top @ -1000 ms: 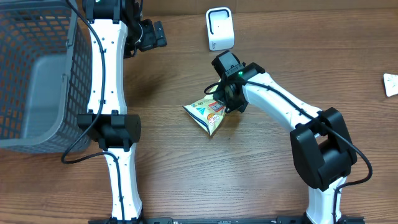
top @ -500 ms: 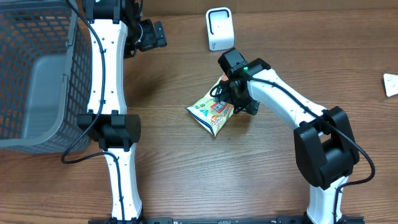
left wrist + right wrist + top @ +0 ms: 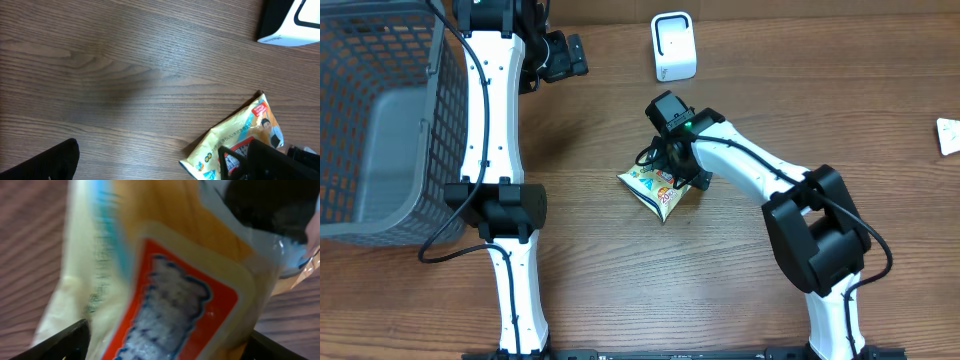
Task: Scan the item barcode
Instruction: 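Lift the bag and carry it up past the scanner with the right gripper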
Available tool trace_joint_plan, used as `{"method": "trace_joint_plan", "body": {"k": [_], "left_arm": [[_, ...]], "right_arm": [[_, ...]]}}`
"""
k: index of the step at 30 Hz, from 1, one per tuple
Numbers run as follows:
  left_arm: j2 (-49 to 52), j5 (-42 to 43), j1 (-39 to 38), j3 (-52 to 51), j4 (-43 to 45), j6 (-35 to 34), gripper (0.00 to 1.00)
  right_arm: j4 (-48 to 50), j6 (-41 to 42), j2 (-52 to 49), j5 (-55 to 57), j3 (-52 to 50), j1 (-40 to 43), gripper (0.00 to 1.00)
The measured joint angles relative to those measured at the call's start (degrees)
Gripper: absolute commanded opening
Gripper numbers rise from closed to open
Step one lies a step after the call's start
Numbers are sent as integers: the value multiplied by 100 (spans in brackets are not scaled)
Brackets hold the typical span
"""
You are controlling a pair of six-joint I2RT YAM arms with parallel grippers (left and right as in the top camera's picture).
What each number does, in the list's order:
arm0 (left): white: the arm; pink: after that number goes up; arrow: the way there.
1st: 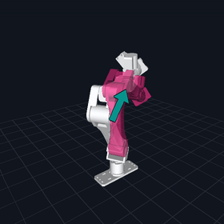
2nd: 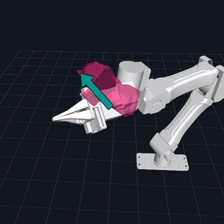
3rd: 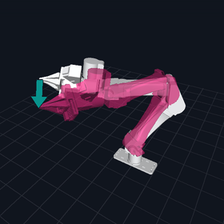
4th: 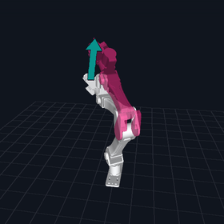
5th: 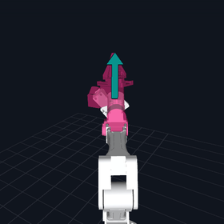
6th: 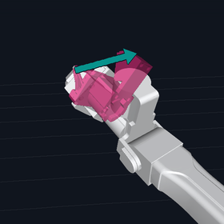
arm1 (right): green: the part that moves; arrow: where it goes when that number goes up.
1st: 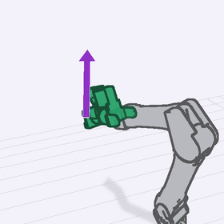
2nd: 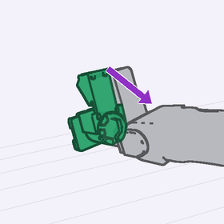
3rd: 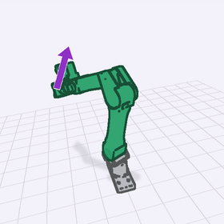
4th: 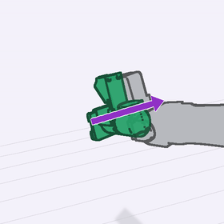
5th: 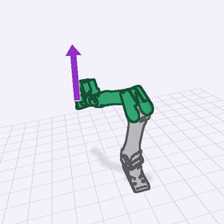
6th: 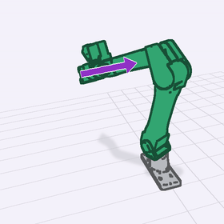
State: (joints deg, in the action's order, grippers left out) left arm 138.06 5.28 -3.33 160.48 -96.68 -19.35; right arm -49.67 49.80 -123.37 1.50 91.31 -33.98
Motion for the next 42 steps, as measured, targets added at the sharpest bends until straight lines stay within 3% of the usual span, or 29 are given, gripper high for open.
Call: {"method": "trace_joint_plan", "body": {"k": [3, 6, 9, 20, 27, 31, 42], "left_arm": [[0, 0, 0, 0, 0, 0, 100], [0, 0, 0, 0, 0, 0, 100], [0, 0, 0, 0, 0, 0, 100], [0, 0, 0, 0, 0, 0, 100], [0, 0, 0, 0, 0, 0, 100], [0, 0, 0, 0, 0, 0, 100], [0, -2, 0, -2, 0, -2, 100]], "right_arm": [[20, 138, -46, 184, 20, -48, 49], [-22, 201, -46, 389, 63, -83, 20], [-46, 240, -46, 498, 140, -101, 4], [-352, -175, -63, 527, 444, -39, 4], [-411, -601, -179, 503, 1652, 450, 4], [275, -671, -177, 476, 2131, 826, 4], [3134, -713, -179, 669, 2133, 1211, 4]]}}
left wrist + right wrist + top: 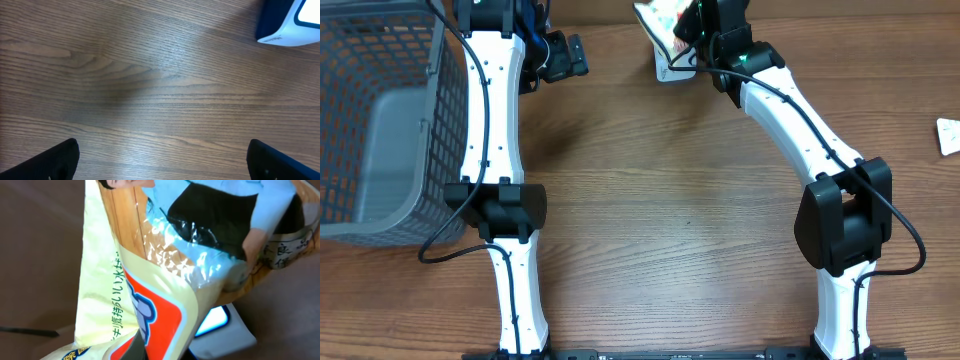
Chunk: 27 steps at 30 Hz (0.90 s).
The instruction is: Scan the item barcode
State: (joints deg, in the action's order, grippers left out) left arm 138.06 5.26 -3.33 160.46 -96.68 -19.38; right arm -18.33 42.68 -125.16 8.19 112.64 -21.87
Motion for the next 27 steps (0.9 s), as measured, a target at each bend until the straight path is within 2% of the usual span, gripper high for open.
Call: {"method": "trace_joint_plan", "body": {"k": [7, 15, 19, 27], "left_arm": [[0, 0, 0, 0, 0, 2, 100], [0, 0, 0, 0, 2, 0, 100], [0, 0, 0, 0, 0, 2, 100], [0, 0, 0, 0, 0, 0, 100]], "right_arm": [[568, -13, -236, 168, -37, -2, 4], [531, -66, -798, 411, -155, -2, 4], [542, -409, -780, 555, -129, 4, 4], [-400, -704, -109, 719, -129, 376, 4]]}}
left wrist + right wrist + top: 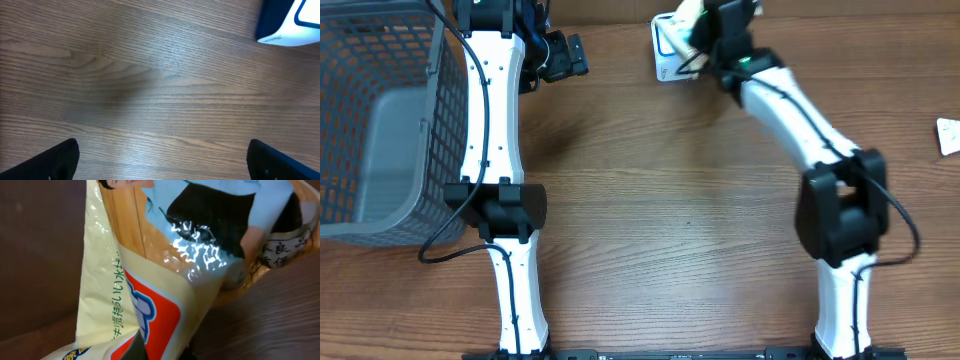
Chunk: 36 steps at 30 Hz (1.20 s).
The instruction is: Scan the item barcode
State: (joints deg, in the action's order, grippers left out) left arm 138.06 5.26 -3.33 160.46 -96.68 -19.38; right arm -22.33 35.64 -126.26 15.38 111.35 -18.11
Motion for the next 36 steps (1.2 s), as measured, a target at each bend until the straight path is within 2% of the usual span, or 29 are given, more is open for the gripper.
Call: {"method": "trace_joint_plan", "body": {"k": [7, 13, 19, 24, 26, 27, 28, 29, 30, 33, 36], "left_arm": [[0, 0, 0, 0, 0, 0, 100], [0, 2, 0, 0, -2, 0, 100], [0, 0, 0, 0, 0, 0, 100], [0, 0, 0, 0, -2, 2, 100], [0, 0, 0, 0, 0, 2, 100], [0, 0, 0, 0, 0, 0, 100], [0, 0, 0, 0, 0, 0, 100], [0, 0, 0, 0, 0, 2, 100], [0, 0, 0, 0, -2, 0, 100], [2, 2, 0, 0, 0, 0, 100], [0, 0, 0, 0, 0, 0, 100]], "right_arm": [[-1270, -48, 992, 107, 98, 1681, 4], [-2277, -55, 1021, 216, 136, 3263, 4], [-2389, -166, 929, 179, -17, 4594, 4], [-2146, -717, 527, -20, -22, 5560, 4], [-2048, -960, 289, -153, -22, 5770, 10], [-2028, -1060, 181, -192, -33, 5842, 18], [-2022, -1147, 98, -219, -42, 5895, 31], [-2006, -1233, 13, -258, -59, 5939, 53], [-1978, -1272, -35, -289, -76, 5969, 63], [-1974, -1375, -81, -334, -85, 6006, 71], [-2138, -1445, -76, -356, -44, 6017, 89]]}}
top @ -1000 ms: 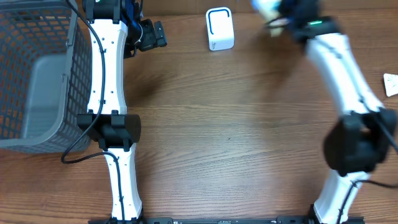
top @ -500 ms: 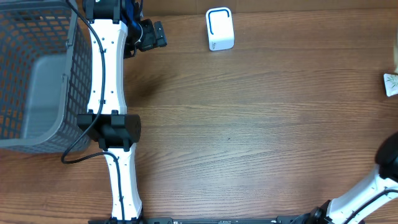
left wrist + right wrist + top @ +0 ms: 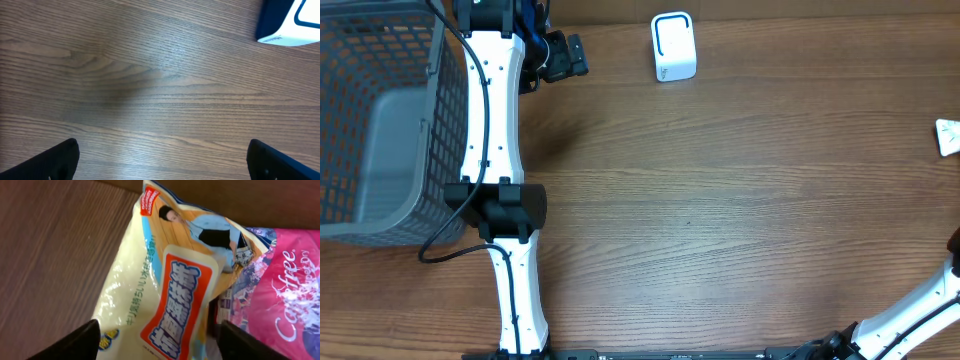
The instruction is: Scan the item barcode
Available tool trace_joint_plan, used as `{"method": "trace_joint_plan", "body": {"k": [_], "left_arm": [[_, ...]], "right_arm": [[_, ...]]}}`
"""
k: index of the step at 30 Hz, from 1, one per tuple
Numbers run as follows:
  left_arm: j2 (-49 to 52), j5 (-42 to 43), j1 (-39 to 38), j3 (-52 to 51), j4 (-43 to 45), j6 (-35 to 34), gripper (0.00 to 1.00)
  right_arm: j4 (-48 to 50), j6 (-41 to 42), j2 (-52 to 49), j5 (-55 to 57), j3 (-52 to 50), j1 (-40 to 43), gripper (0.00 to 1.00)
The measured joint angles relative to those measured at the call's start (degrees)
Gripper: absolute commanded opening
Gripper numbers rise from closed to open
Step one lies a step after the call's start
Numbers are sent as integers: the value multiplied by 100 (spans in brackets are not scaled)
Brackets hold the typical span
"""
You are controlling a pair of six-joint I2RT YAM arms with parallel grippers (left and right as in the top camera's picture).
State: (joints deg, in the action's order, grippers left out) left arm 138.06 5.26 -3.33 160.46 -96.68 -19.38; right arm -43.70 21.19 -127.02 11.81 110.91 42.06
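The yellow snack packet (image 3: pixel 165 280), with an orange label and a picture of a man, lies flat on the wood. It shows only in the right wrist view. My right gripper (image 3: pixel 160 332) is open above its lower end, one finger on either side and neither touching it. The overhead view shows only a piece of my right arm (image 3: pixel 920 310). The white barcode scanner (image 3: pixel 674 46) stands at the back of the table, and its corner (image 3: pixel 292 22) is also in the left wrist view. My left gripper (image 3: pixel 563 56) hangs open and empty left of the scanner.
A pink packet (image 3: pixel 280 290) lies against the yellow packet's right side. A grey mesh basket (image 3: pixel 375 120) fills the left of the table. A small white item (image 3: pixel 948 135) sits at the right edge.
My right gripper was shut on the yellow packet, held up at the scanner. Now the arm is off to the right, the gripper is open, and the packet lies beside a pink packet.
My right gripper was down on the yellow packet in the middle of the table. Then it held the packet up at the scanner, and was still there a second later. Now the packet lies released off to the right. The left arm has stayed still.
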Motion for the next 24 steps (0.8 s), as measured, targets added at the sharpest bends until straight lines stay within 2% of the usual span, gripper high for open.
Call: {"method": "trace_joint_plan", "body": {"k": [3, 9, 16, 19, 24], "left_arm": [[0, 0, 0, 0, 2, 2, 100], [0, 0, 0, 0, 0, 2, 100], [2, 2, 0, 0, 0, 0, 100], [2, 0, 0, 0, -2, 0, 100], [0, 0, 0, 0, 0, 0, 100]], "right_arm": [[-356, -24, 33, -59, 116, 11, 100], [-649, 90, 647, -911, 273, 26, 100], [-898, 525, 2575, -3130, 529, -72, 100], [-1429, 592, 3434, -3644, 651, -341, 100], [-2706, 463, 4299, -4015, 702, -949, 100]]}}
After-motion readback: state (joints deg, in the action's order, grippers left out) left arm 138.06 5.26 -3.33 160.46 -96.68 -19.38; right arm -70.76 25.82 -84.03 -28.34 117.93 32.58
